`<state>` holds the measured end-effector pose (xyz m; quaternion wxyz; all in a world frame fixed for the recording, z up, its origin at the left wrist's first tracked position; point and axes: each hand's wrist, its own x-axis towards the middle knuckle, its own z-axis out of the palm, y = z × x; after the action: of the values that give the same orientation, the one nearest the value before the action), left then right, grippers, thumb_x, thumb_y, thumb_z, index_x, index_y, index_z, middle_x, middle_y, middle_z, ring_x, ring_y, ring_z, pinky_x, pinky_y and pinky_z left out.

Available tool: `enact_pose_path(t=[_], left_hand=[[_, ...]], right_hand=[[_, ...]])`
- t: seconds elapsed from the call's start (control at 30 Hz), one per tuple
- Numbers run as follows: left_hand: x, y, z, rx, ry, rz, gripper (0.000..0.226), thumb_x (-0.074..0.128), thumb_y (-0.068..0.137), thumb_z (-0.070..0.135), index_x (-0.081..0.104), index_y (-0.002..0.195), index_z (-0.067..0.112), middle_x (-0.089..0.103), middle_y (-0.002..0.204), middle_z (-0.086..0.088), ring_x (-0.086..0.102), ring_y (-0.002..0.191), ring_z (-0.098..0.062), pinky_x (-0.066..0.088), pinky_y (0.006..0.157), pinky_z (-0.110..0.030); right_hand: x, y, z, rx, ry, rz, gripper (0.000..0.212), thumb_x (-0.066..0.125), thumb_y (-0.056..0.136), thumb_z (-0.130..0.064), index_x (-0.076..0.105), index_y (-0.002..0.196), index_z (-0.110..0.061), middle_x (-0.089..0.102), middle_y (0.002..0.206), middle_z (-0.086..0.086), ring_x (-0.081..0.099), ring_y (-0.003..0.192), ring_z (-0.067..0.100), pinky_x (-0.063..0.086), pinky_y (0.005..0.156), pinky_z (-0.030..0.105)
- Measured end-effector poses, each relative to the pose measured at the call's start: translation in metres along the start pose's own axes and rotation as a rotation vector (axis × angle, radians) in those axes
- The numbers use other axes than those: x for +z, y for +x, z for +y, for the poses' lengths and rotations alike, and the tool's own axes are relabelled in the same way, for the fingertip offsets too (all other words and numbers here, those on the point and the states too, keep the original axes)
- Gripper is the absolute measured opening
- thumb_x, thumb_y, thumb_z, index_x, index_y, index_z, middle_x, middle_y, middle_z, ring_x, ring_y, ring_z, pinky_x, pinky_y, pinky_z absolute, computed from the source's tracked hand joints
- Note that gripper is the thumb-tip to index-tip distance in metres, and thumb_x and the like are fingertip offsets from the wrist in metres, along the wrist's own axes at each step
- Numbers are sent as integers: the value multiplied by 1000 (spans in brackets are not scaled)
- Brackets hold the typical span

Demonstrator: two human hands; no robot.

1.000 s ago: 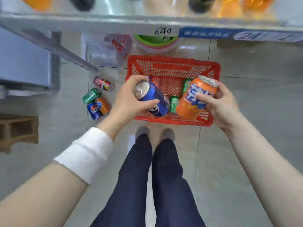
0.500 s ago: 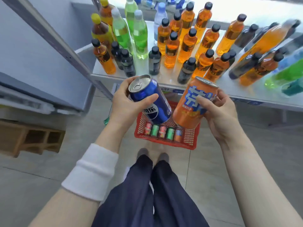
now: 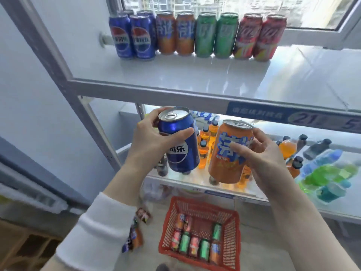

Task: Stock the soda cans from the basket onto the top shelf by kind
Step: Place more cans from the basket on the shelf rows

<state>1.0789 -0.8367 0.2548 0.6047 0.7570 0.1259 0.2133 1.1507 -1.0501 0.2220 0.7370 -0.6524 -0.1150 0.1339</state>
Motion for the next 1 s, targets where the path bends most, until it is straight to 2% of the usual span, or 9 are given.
enact_pose_path(t=[0.1,0.17,0.27,0.33,0.4,0.57,0.67,0.77,1.0], left_hand=[[-4,20,18,34,-3,-11,59,88,47,36,58,97,35,68,94,12,64,80,3,52,69,-16],[-8,35,29,70,-5,-8,50,85,58,24,59,100,31,67,92,12,64,78,3,52,70,-15],[-19,63,44,123,7,-7,60,87,51,31,62,105,22,69,94,9,64,81,0,51,71,-15],[-31,84,50,161,39,7,66,84,51,36,62,111,18,70,99,5,64,85,-2,52,72,-15],[-46,106,53,181,58,30,64,85,58,30,61,115,16,69,103,3,64,91,-6,52,76,-18],[-93,159,49,213,93,83,60,85,58,30,62,112,19,68,103,5,64,96,-11,54,81,-27],[-122,186,41,213,124,119,60,84,61,29,61,115,18,68,107,3,64,98,-11,54,83,-28],[-143,211,29,201,144,154,60,84,60,30,61,115,17,68,104,4,64,96,-11,54,81,-26],[-168,253,1,176,148,201,69,85,56,36,60,117,18,68,108,1,63,101,-16,54,88,-35]], right_hand=[[7,16,-22,-48,-39,-6,75,81,53,-22,54,122,-10,71,92,1,69,79,8,49,55,14],[12,29,-35,-77,-32,-5,88,86,45,-30,53,124,-10,73,95,2,70,88,16,55,68,24],[24,51,-56,-121,-31,-17,76,82,57,-18,51,126,-9,74,90,-1,70,88,17,56,75,30],[36,66,-69,-152,-41,-27,64,79,63,-9,53,122,-10,73,88,-1,70,84,16,57,69,27],[49,82,-79,-168,-48,-18,49,70,73,-4,55,119,-12,72,88,0,70,79,12,55,62,22],[95,131,-92,-217,-46,-7,50,67,76,-1,53,124,-9,72,89,-2,70,77,9,54,62,20],[121,159,-93,-231,-40,-30,63,73,68,-7,51,127,-6,72,94,2,70,84,14,55,66,23],[145,182,-93,-231,-11,-41,83,78,50,-19,51,126,-5,74,88,0,69,84,16,55,68,25],[176,219,-89,-217,27,-31,87,87,37,-28,55,116,-10,74,85,-2,70,79,14,55,66,25]])
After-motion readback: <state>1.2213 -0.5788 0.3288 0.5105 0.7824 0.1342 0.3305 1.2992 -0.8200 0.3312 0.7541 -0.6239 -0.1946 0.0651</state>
